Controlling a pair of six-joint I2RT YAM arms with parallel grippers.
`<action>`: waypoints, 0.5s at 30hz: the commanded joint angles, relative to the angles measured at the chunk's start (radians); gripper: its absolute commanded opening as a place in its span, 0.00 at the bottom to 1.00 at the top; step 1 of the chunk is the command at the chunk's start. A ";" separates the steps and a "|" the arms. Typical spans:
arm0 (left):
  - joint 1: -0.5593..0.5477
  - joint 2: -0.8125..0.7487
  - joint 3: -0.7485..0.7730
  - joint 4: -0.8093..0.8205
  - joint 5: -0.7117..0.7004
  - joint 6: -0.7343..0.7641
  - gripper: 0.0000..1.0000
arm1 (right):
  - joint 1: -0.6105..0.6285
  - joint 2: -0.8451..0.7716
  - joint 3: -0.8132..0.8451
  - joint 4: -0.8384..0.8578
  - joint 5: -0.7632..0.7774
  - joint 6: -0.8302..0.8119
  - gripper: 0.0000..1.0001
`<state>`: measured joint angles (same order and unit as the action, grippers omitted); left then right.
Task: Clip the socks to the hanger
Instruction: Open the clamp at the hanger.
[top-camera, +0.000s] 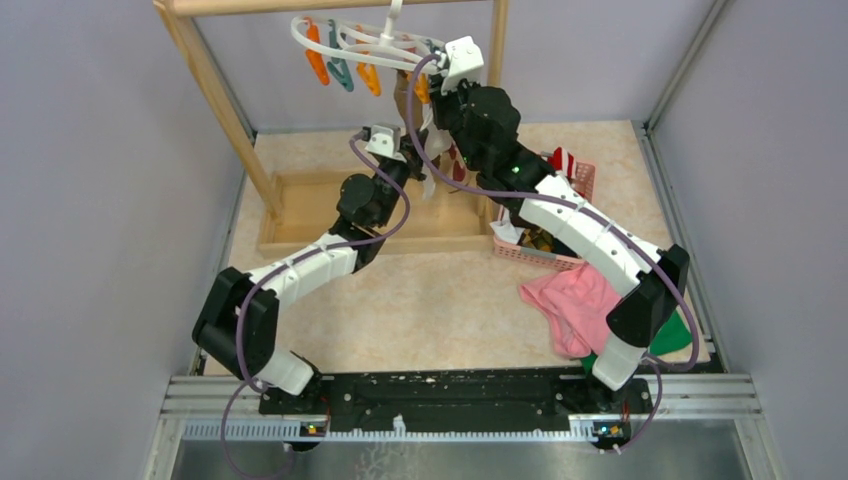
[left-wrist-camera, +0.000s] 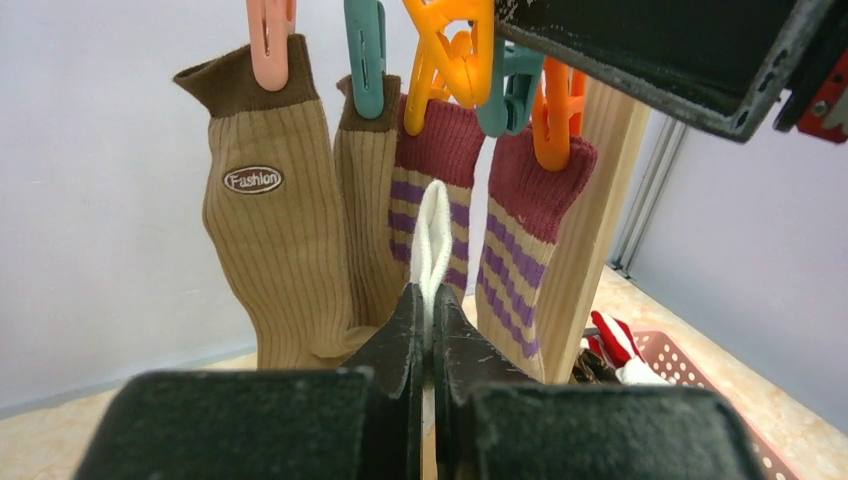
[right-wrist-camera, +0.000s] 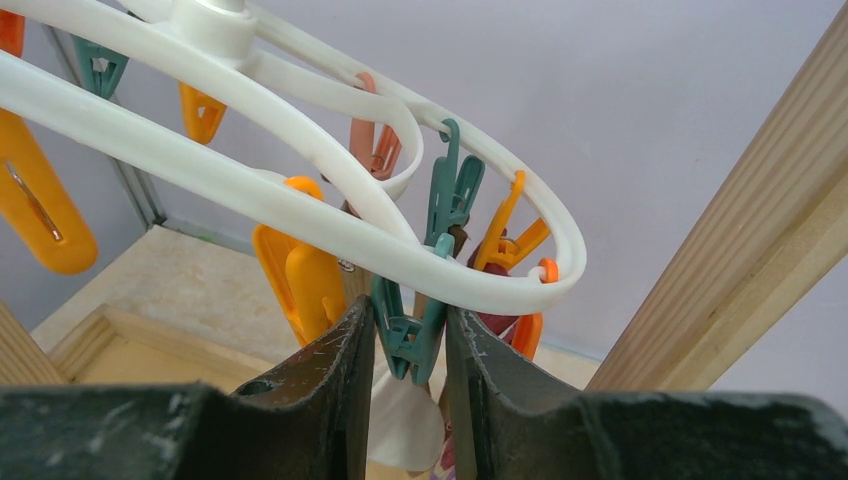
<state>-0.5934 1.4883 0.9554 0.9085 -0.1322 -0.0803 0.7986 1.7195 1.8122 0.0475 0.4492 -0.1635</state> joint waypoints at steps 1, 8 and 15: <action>-0.009 0.024 0.063 0.086 -0.035 -0.014 0.00 | -0.010 -0.060 0.001 0.017 -0.020 0.022 0.00; -0.013 0.041 0.087 0.098 -0.030 -0.031 0.00 | -0.014 -0.058 0.003 0.015 -0.027 0.029 0.00; -0.017 0.053 0.104 0.099 -0.020 -0.042 0.00 | -0.016 -0.053 0.007 0.013 -0.038 0.039 0.00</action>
<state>-0.6044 1.5345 1.0164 0.9424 -0.1509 -0.1059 0.7898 1.7195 1.8118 0.0429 0.4301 -0.1444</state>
